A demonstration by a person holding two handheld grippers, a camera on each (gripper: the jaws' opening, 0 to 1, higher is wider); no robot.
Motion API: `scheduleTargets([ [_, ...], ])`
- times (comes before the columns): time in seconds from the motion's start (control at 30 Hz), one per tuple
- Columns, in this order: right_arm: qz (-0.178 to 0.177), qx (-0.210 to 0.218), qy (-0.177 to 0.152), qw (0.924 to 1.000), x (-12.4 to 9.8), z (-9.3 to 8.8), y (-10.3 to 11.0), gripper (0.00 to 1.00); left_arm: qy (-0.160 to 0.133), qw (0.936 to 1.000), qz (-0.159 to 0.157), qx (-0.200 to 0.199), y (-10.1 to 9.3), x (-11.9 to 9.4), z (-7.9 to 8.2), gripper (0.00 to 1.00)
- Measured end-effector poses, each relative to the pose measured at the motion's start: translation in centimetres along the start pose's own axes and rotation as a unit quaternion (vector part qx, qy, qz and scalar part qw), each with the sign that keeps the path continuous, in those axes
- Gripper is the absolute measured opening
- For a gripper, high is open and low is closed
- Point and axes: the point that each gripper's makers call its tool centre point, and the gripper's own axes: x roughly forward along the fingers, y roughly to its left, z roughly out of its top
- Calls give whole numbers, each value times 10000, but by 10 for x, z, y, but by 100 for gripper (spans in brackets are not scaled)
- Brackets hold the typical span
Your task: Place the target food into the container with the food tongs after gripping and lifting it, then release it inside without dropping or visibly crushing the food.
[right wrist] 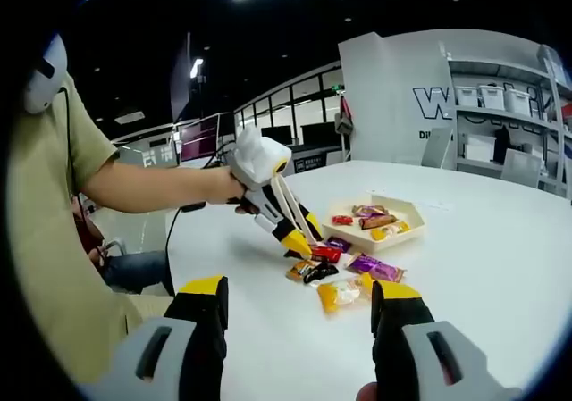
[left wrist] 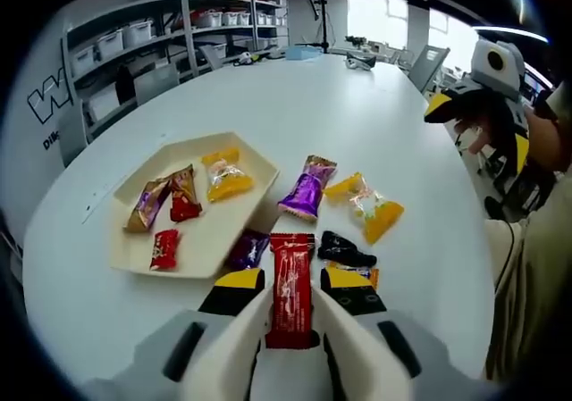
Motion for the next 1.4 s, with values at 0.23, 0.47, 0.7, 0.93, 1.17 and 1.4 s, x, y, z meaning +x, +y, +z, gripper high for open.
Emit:
scheduleTargets([
  [0.23, -6, 8, -8, 10000, 0, 0, -1, 63, 4, 10000, 7, -4, 1, -3, 1, 22],
  [0.47, -2, 10, 3, 10000, 0, -1, -1, 63, -185, 9998, -82, -88, 6, -19, 21, 22],
  [0.7, 6, 4, -10, 10000, 0, 0, 0, 63, -327, 9994, -96, 96, 8, -36, 48, 22],
  [0.93, -11, 11, -4, 10000, -2, -1, 0, 63, -373, 9988, 40, 303, 23, -44, 67, 22],
  [1.17, -17, 8, -4, 10000, -2, -1, -1, 63, -294, 9981, 104, 525, 38, -42, 79, 22],
  [1.4, -31, 11, 5, 10000, -3, -2, -2, 63, -229, 9974, 89, 683, 45, -38, 85, 22],
])
